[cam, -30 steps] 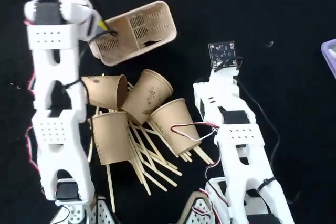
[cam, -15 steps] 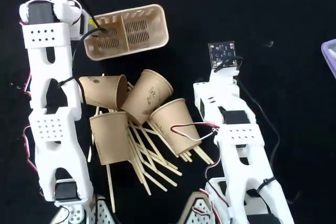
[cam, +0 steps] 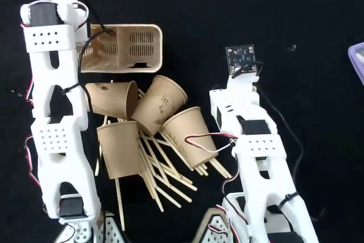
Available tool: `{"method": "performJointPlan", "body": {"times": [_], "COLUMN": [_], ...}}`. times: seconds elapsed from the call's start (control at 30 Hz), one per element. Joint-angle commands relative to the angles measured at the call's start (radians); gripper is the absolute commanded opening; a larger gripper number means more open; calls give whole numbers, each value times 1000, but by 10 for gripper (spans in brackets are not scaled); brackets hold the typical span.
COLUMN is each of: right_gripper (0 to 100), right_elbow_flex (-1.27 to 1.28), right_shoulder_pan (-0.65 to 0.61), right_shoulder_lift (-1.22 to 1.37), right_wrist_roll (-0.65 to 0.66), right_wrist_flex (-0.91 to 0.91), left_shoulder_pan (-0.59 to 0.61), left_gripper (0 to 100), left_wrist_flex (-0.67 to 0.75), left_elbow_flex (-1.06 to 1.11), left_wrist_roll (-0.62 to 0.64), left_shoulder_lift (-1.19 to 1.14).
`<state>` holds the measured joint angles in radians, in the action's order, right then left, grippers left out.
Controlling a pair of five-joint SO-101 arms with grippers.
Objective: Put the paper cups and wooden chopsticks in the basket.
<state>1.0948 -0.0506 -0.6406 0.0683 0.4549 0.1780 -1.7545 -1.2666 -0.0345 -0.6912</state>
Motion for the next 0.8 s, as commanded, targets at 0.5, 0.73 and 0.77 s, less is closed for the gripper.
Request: {"method": "performJointPlan", "body": {"times": [0.5, 0.73, 0.77], "right_gripper": [138, 138, 138], "right_elbow_flex": [-8, -7, -7], "right_shoulder_pan": [15, 17, 18], "right_shoulder_lift": [-2, -2, -2], "right_wrist_roll": [0, 0, 0], "right_wrist_flex": [-21, -21, -21], "left_shoulder_pan": [-133, -113, -107], "left_gripper": [29, 138, 166], "left_wrist_flex": [-5, 104, 123], "left_elbow_flex": [397, 395, 389], "left_wrist_roll": [61, 66, 80], "left_shoulder_lift": [427, 347, 331]}}
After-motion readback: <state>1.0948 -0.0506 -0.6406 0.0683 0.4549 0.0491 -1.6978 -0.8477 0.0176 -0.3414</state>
